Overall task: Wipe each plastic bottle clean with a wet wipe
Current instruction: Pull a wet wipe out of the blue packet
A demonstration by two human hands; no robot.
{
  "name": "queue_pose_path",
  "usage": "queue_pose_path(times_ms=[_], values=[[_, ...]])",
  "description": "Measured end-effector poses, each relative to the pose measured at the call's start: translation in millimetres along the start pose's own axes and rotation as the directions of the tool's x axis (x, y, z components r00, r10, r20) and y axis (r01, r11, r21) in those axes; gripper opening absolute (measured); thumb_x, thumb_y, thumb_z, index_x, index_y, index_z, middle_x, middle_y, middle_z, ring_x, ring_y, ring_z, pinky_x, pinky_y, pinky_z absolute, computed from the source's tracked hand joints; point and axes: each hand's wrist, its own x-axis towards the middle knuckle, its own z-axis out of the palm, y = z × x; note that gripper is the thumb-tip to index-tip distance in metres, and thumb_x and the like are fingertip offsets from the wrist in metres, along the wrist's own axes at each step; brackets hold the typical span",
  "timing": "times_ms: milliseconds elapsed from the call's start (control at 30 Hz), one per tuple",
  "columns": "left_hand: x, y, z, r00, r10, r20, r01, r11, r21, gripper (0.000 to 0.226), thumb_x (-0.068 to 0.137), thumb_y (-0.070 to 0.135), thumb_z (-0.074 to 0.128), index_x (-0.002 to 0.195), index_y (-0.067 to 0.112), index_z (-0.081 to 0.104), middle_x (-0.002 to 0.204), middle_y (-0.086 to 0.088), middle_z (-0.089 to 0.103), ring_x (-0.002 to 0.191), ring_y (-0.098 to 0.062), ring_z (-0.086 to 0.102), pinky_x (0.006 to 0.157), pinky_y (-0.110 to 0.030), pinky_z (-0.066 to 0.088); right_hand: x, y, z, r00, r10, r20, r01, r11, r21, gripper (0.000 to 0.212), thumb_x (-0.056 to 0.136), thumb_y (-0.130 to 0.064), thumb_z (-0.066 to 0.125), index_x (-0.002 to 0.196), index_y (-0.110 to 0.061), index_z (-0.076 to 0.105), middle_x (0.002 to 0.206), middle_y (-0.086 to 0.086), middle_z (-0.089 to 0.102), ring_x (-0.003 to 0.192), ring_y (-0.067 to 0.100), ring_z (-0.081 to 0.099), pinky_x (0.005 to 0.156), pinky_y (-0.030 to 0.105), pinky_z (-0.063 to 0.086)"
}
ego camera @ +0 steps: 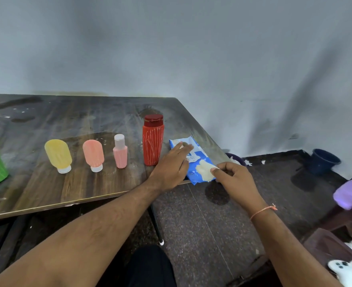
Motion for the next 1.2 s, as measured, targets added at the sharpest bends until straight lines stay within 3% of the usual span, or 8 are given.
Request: queue_pose_path(times_ms=[133,233,433,633,733,933,1067,1200], values=[[-27.5,26.1,-8.0,0.993,-0.092,-0.076,0.048,0.890,-0.454,0.042,0.111,0.034,0.042,0.150,0.024,0.054,0.137,0.009,0.063,0.128,-0.003,0.056,0.114,-0.030,0.042,-12.3,-3.0,-3.0,0.994,-0.027,0.104,0.021,0.998,0.057,0.008,0.094,-0.014,0.076,0.090,-0.020,0.079,0.078,0.000,0.081,0.070,0.016,0.072,0.072,0.033,0.049],[-56.2,44.3,-19.9,0.990,-0.108,0.087,0.139,0.740,-0.658,0.041,0.109,0.028,0.054,0.148,0.014,0.054,0.134,0.002,0.072,0.126,-0.008,0.064,0.105,-0.025,0.050,-18.8,-7.1,4.0,0.984,-0.067,0.162,0.058,0.997,0.059,0.012,0.093,-0.010,0.077,0.089,-0.021,0.079,0.075,-0.002,0.079,0.067,0.012,0.067,0.072,0.033,0.051],[-93.5,35.1,-46.0,0.986,-0.131,0.099,0.164,0.829,-0.535,0.017,0.094,0.031,0.079,0.110,0.024,0.081,0.096,-0.009,0.080,0.083,-0.014,0.069,0.076,-0.039,0.052,-25.1,-23.3,33.4,0.970,-0.119,0.210,0.098,0.989,0.109,0.016,0.092,-0.014,0.079,0.088,-0.030,0.083,0.077,0.003,0.074,0.071,0.018,0.059,0.071,0.039,0.051],[-113.3,28.8,-85.3,0.973,-0.229,-0.010,0.194,0.845,-0.498,0.015,0.096,0.036,0.076,0.105,0.025,0.082,0.088,-0.003,0.081,0.078,-0.025,0.075,0.073,-0.045,0.057,-34.8,-43.8,71.4,0.922,0.002,0.387,-0.157,0.916,0.369,0.023,0.095,-0.023,0.080,0.118,-0.020,0.079,0.113,0.009,0.080,0.093,0.014,0.071,0.083,0.041,0.061],[-120.3,25.5,-97.9,0.970,-0.239,-0.044,0.189,0.856,-0.481,0.011,0.098,0.030,0.075,0.104,0.024,0.082,0.079,-0.001,0.079,0.067,-0.011,0.068,0.063,-0.026,0.052,-37.2,-48.9,86.7,0.873,0.015,0.487,-0.222,0.902,0.369,0.035,0.091,-0.030,0.082,0.122,-0.014,0.077,0.110,0.005,0.081,0.094,0.011,0.071,0.084,0.040,0.060],[-123.3,11.0,-107.1,0.942,-0.320,-0.099,0.227,0.828,-0.512,0.013,0.096,0.021,0.076,0.108,0.018,0.081,0.091,0.001,0.082,0.085,-0.025,0.080,0.077,-0.038,0.066,-35.5,-54.6,108.5,0.882,0.026,0.471,-0.210,0.916,0.343,0.024,0.100,-0.009,0.070,0.123,-0.012,0.074,0.113,0.012,0.081,0.109,0.028,0.078,0.098,0.051,0.060],[-117.0,8.6,-104.6,0.930,-0.342,-0.134,0.239,0.840,-0.487,0.009,0.095,0.023,0.078,0.102,0.020,0.082,0.085,0.004,0.081,0.078,-0.017,0.078,0.069,-0.031,0.061,-31.0,-56.3,117.9,0.883,0.009,0.470,-0.205,0.907,0.367,0.031,0.095,-0.029,0.081,0.123,-0.017,0.075,0.114,0.007,0.081,0.108,0.026,0.078,0.092,0.049,0.064],[-106.4,2.2,-98.1,0.898,-0.375,-0.229,0.266,0.880,-0.394,0.021,0.091,0.040,0.079,0.109,0.029,0.079,0.089,0.013,0.080,0.085,-0.007,0.075,0.077,-0.029,0.061,-17.0,-52.4,128.9,0.947,0.045,0.319,-0.181,0.893,0.411,0.025,0.098,-0.023,0.078,0.120,-0.012,0.075,0.107,0.009,0.082,0.095,0.025,0.078,0.081,0.040,0.066]])
